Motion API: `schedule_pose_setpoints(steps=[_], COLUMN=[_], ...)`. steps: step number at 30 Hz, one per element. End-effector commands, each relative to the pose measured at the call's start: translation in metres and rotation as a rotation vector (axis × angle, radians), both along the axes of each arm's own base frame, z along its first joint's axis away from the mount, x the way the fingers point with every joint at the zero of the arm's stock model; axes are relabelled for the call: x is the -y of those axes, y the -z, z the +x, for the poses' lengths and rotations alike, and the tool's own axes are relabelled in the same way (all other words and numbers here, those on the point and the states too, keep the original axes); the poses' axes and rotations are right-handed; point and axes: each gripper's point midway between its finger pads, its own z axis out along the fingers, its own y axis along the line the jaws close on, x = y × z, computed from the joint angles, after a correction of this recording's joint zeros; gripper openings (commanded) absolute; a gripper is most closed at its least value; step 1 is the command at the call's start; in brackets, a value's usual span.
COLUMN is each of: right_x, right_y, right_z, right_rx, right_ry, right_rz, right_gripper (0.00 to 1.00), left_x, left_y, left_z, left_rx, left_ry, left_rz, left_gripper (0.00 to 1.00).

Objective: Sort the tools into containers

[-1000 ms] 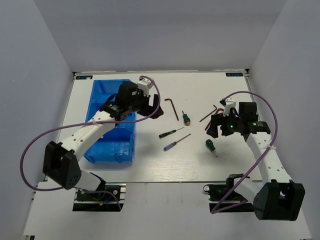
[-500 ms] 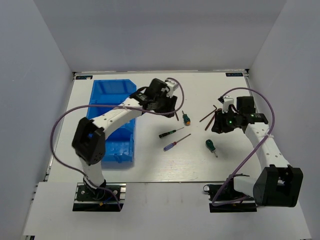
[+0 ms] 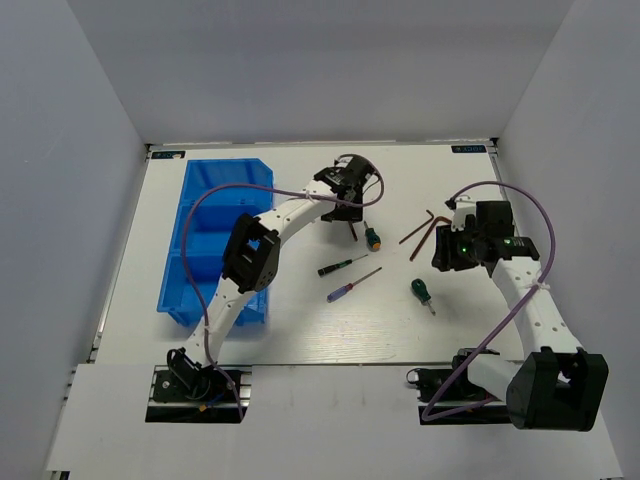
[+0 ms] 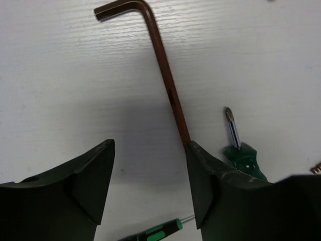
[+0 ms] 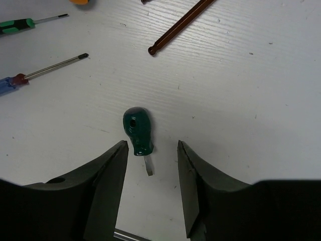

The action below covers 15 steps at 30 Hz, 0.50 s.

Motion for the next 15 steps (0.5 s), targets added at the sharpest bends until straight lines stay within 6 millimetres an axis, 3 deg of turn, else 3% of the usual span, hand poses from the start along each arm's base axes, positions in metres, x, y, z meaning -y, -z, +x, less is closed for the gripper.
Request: schedule_pose_setpoints(steps=[1,5,12,15], right_x=[0.002,0.000,-0.005,-0.005], right_y=[-0.002,-0.003,0.000,0.005], right_z=[0.001,0.002,0.002,0.000], right_rx=[0.029,0.043,0.035,0.025], right_ry=[0.049,0.087,0.113,0.117], right_rz=[0.012,0.043,0.091,0.094], right_gripper=[0.50,0.50,0.50,0.50], left_x=[-0.005,0.002,0.018,0.021], left_y=[-0.024,-0.012,-0.013,0.000], left_z=[0.005,0.011,0.028,0.031], left_rx=[0.056,0.054,0.108,0.098], left_ry=[-0.130,-0.155,-0.156,-0.170], left_rz=[-0.010,-0.028,-0.086,-0.090], left_gripper=[0.68,0.64,0.63,0.60])
